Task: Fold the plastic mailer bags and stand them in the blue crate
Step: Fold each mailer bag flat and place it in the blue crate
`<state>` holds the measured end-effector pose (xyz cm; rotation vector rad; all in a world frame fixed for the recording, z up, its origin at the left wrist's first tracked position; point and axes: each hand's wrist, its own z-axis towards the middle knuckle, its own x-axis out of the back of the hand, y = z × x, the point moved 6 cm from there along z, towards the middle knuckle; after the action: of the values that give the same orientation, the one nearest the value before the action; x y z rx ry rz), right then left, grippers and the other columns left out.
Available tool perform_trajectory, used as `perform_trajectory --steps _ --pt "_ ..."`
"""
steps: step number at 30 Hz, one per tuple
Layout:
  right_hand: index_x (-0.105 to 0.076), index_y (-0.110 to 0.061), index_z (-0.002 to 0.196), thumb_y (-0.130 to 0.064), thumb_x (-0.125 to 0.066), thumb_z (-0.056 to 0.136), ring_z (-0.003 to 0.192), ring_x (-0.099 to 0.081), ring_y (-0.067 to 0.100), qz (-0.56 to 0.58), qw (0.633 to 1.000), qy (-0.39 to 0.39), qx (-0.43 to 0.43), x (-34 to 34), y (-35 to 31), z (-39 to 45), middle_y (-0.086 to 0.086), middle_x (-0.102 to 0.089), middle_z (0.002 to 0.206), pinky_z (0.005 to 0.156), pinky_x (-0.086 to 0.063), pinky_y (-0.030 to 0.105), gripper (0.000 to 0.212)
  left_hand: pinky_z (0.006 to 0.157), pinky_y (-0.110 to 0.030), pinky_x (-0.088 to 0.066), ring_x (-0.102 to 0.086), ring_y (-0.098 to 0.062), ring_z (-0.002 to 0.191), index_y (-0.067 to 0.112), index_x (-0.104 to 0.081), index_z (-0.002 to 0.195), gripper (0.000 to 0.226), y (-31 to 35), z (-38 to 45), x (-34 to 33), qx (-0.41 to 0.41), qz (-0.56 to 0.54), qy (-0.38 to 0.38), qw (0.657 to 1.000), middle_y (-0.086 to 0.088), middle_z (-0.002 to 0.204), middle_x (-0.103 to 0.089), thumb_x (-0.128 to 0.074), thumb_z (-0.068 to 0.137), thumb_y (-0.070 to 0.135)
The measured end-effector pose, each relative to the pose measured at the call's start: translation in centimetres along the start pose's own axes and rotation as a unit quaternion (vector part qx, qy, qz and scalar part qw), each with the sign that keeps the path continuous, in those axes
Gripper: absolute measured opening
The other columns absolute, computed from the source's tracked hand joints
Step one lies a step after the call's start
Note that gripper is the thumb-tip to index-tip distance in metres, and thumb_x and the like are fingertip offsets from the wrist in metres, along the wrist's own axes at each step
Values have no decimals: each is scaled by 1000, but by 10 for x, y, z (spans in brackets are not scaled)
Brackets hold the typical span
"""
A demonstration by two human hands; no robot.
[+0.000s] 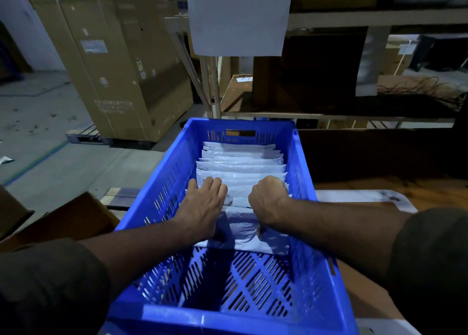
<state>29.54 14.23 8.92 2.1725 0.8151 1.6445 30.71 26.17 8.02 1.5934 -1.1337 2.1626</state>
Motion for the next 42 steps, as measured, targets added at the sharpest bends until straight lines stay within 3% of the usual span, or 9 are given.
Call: perform_trajectory --steps 3,6,10,16,22,25,29,35,42 --pt "-68 -21 95 -63 -69 81 80 -64 17 -10 1000 13 5 -1 2 -9 -7 -68 93 65 -45 23 45 73 -41 -36 -43 -27 93 14 -41 104 65 0 -7 8 -6 -12 5 1000 -7 102 -41 -73 67 56" --pt "-68 -23 101 -60 -71 81 88 -64 17 -35 999 16 12 -3 5 -18 -8 -68 104 60 -37 24 42 71 -42 -37 -44 -28 90 13 -43 101 57 0 -12 11 -9 -13 11 1000 -8 100 -44 -72 63 43" --pt "-68 -20 110 -42 -62 91 98 -65 22 -37 999 18 -4 -4 15 -24 -2 -67 112 74 -47 28 29 74 -43 -39 -46 -27 91 13 -44 100 86 0 -13 12 -13 -15 0 1000 -7 102 -44 -71 48 75" --pt "-67 -19 117 -24 -54 94 105 -64 26 -33 999 30 -12 0 16 -27 2 -66 120 85 -51 35 27 80 -43 -41 -48 -25 99 14 -47 105 98 -1 -16 23 3 -28 -10 1000 -4 107 -46 -67 42 87" --pt "-60 -16 117 -57 -74 80 110 -61 28 138 979 145 -26 22 42 -65 6 -65 118 73 -39 36 57 93 -42 -45 -49 -22 117 15 -46 130 115 -8 -10 58 35 -148 51 987 0 127 -48 -44 52 100" --pt "-55 -15 117 -52 -69 86 115 -52 28 223 947 225 -47 26 58 -90 7 -59 119 80 -45 38 50 102 -42 -42 -42 -22 132 16 -35 148 116 -6 -4 79 43 -194 68 978 1 145 -40 -45 64 96" --pt "-54 -19 123 -52 -65 89 115 -48 23 320 889 313 -99 19 90 -128 2 -56 120 87 -44 37 48 94 -46 -47 -47 -26 130 17 -37 148 95 4 12 111 44 -227 126 965 -3 147 -42 -53 77 78" --pt "-55 -28 128 -59 -59 92 112 -51 15 395 838 308 -217 -48 149 -176 -7 -58 119 83 -49 31 47 90 -46 -52 -55 -25 119 19 -45 141 71 57 55 177 16 -279 210 937 -2 133 -54 -71 84 54" --pt "-57 -29 125 -58 -56 95 110 -52 14 407 817 241 -329 -161 214 -243 -8 -59 118 82 -45 29 42 83 -28 -50 -55 -9 116 31 -43 141 60 191 119 231 -103 -301 170 933 10 134 -52 -62 91 58"
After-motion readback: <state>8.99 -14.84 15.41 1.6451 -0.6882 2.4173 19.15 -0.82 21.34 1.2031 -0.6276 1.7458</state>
